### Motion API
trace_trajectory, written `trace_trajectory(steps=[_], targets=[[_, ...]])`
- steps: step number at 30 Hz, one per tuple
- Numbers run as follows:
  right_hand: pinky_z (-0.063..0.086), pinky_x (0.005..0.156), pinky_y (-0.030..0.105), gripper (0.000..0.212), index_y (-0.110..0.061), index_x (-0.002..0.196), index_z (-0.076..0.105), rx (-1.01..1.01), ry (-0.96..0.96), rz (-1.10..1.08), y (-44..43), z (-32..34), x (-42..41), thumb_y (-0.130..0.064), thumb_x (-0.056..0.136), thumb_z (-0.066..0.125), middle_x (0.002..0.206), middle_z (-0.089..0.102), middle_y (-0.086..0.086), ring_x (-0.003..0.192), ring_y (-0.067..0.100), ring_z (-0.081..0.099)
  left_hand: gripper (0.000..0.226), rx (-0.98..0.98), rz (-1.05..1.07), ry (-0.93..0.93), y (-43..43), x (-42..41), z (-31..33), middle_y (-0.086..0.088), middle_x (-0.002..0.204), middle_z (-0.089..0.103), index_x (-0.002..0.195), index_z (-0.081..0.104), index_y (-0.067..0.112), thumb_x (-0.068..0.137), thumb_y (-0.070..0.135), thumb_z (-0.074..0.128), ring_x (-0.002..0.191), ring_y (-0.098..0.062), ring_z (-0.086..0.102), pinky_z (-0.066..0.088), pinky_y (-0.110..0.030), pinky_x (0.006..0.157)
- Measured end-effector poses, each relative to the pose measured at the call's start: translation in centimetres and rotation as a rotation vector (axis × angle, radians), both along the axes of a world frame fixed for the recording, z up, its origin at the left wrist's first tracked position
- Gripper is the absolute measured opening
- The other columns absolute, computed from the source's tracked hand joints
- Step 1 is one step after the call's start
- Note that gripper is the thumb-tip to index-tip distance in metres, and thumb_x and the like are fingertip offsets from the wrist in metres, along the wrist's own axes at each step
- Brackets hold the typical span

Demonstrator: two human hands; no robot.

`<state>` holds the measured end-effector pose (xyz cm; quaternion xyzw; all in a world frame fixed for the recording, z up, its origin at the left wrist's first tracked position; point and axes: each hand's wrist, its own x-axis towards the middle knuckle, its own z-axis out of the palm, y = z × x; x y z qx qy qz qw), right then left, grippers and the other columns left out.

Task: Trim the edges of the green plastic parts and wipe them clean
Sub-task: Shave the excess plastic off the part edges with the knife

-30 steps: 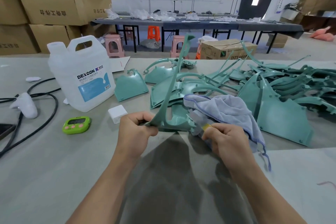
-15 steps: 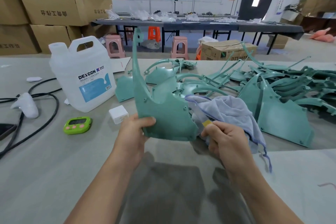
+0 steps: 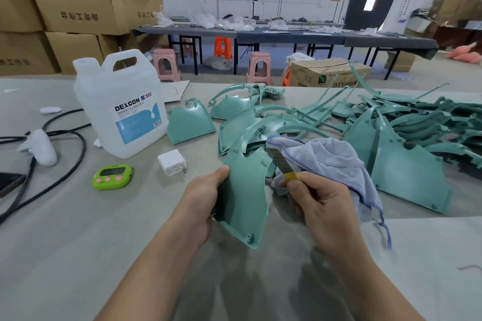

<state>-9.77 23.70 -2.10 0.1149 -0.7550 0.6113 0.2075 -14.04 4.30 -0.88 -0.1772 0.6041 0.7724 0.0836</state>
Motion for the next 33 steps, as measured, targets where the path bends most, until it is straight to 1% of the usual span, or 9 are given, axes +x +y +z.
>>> trace_trajectory(steps=[2, 5, 10, 14, 18, 23, 25, 29, 33], targets=[[0.043, 0.061, 0.015, 0.016, -0.02, 0.092, 0.08, 0.011, 0.011, 0.0, 0.0, -0.1, 0.0, -0.018, 0.098, 0.065, 0.08, 0.075, -0.001, 0.062, 0.003, 0.054, 0.026, 0.004, 0.008, 0.011, 0.0, 0.0, 0.1, 0.007, 0.071, 0.076, 0.084, 0.074, 0.011, 0.097, 0.031, 0.064, 0.057, -0.006, 0.069, 0.044, -0.03, 0.065], [0.043, 0.062, 0.013, 0.016, -0.022, 0.093, 0.081, -0.01, 0.01, -0.034, 0.1, -0.2, -0.2, -0.018, 0.097, 0.066, 0.076, 0.073, -0.008, 0.063, 0.003, 0.057, 0.026, -0.002, 0.021, 0.025, -0.1, 0.0, 0.1, 0.005, 0.071, 0.076, 0.083, 0.074, 0.01, 0.096, 0.031, 0.065, 0.065, -0.012, 0.069, 0.046, -0.03, 0.068], [0.05, 0.064, 0.031, 0.014, -0.03, 0.094, 0.081, -0.05, -0.058, 0.041, -0.2, -0.5, -0.2, -0.03, 0.091, 0.067, 0.081, 0.075, 0.007, 0.069, 0.017, 0.062, 0.026, 0.002, 0.012, 0.025, -0.2, -0.1, 0.0, 0.003, 0.072, 0.077, 0.084, 0.075, 0.009, 0.097, 0.03, 0.065, 0.059, -0.009, 0.07, 0.046, -0.03, 0.065], [0.047, 0.061, 0.024, 0.015, -0.028, 0.095, 0.081, -0.007, -0.094, 0.144, -0.4, -0.7, 0.0, -0.021, 0.095, 0.068, 0.072, 0.069, 0.0, 0.064, 0.009, 0.055, 0.025, 0.013, 0.041, 0.024, -0.5, -0.5, -0.3, 0.001, 0.078, 0.078, 0.09, 0.075, 0.01, 0.096, 0.031, 0.065, 0.077, -0.018, 0.07, 0.05, -0.031, 0.07], [0.047, 0.06, 0.025, 0.019, -0.036, 0.095, 0.08, 0.145, -0.072, 0.17, -0.3, -0.3, 0.3, -0.024, 0.091, 0.067, 0.072, 0.067, -0.001, 0.064, 0.006, 0.054, 0.024, 0.058, 0.071, 0.007, -1.1, -0.9, -0.6, -0.005, 0.085, 0.079, 0.093, 0.075, 0.009, 0.097, 0.031, 0.065, 0.08, -0.023, 0.072, 0.056, -0.035, 0.076], [0.044, 0.064, 0.017, 0.019, -0.03, 0.096, 0.082, 0.218, -0.116, 0.286, 0.2, 0.2, 0.6, -0.019, 0.089, 0.07, 0.072, 0.067, -0.012, 0.066, 0.0, 0.055, 0.019, 0.157, 0.179, -0.005, -2.2, -1.8, -0.9, -0.001, 0.083, 0.079, 0.093, 0.072, 0.012, 0.097, 0.028, 0.064, 0.072, -0.014, 0.073, 0.053, -0.031, 0.068], [0.044, 0.065, 0.015, 0.018, -0.028, 0.094, 0.083, 0.247, -0.142, 0.322, 0.2, 0.4, 0.6, -0.016, 0.09, 0.071, 0.071, 0.068, -0.015, 0.064, 0.0, 0.057, 0.018, 0.2, 0.209, -0.005, -2.6, -2.1, -0.9, -0.003, 0.092, 0.079, 0.1, 0.072, 0.012, 0.098, 0.028, 0.063, 0.08, -0.016, 0.073, 0.053, -0.032, 0.068], [0.047, 0.062, 0.021, 0.022, -0.023, 0.084, 0.082, 0.024, -0.134, 0.232, -0.3, 0.3, 0.3, -0.007, 0.092, 0.069, 0.064, 0.064, -0.003, 0.059, 0.012, 0.056, 0.022, 0.245, 0.211, 0.001, -2.8, -2.1, -1.0, -0.006, 0.105, 0.078, 0.111, 0.071, 0.011, 0.1, 0.026, 0.06, 0.094, -0.023, 0.074, 0.058, -0.034, 0.072], [0.048, 0.057, 0.024, 0.028, -0.01, 0.078, 0.077, -0.118, -0.135, 0.123, -0.5, -0.1, -0.3, 0.003, 0.097, 0.061, 0.061, 0.064, 0.008, 0.054, 0.017, 0.054, 0.019, 0.25, 0.126, 0.021, -2.2, -1.8, -0.9, -0.008, 0.096, 0.079, 0.103, 0.072, 0.01, 0.101, 0.022, 0.057, 0.077, -0.021, 0.077, 0.059, -0.031, 0.056]])
